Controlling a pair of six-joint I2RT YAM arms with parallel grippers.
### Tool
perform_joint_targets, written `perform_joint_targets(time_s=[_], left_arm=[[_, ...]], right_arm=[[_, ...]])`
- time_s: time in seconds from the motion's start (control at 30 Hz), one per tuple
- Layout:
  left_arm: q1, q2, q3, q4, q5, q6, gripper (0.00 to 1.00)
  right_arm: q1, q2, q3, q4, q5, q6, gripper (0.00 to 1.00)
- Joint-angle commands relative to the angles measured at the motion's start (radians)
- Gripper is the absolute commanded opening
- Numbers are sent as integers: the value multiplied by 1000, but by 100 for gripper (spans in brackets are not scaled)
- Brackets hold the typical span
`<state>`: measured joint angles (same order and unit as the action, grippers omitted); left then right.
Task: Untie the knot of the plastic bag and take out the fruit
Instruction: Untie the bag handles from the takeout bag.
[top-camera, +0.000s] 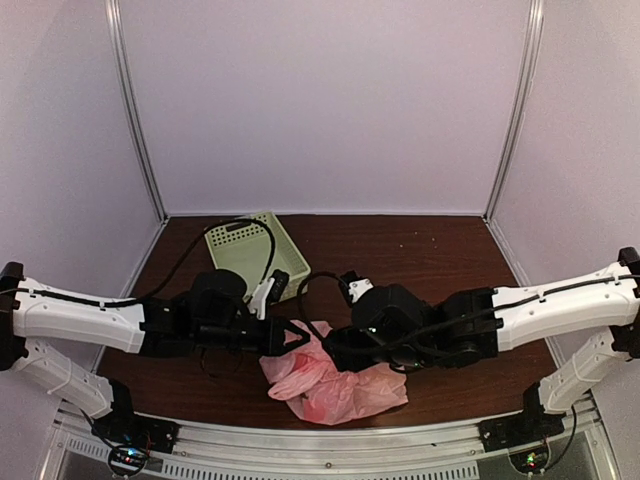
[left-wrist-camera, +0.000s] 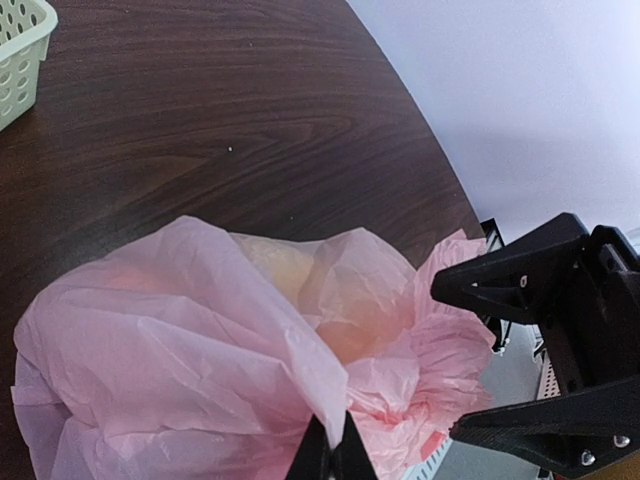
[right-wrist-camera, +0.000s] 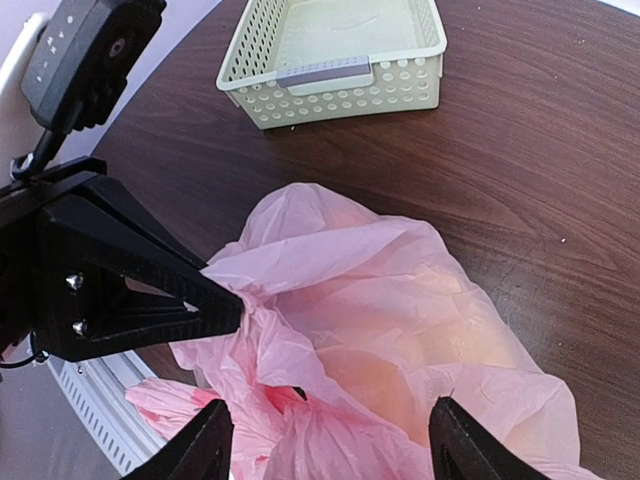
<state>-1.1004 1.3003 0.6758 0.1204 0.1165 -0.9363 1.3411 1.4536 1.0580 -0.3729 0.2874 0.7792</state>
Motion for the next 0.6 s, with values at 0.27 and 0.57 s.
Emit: perform_joint_targets(time_s=[0.27, 0.57], left_arm=[[5, -3, 20, 24, 3, 11, 0], [5, -8, 18, 22, -1, 8, 0]], right_arm=[[-3, 23, -6, -33, -39, 8, 50], [-3, 52, -3, -42, -45, 11, 43]])
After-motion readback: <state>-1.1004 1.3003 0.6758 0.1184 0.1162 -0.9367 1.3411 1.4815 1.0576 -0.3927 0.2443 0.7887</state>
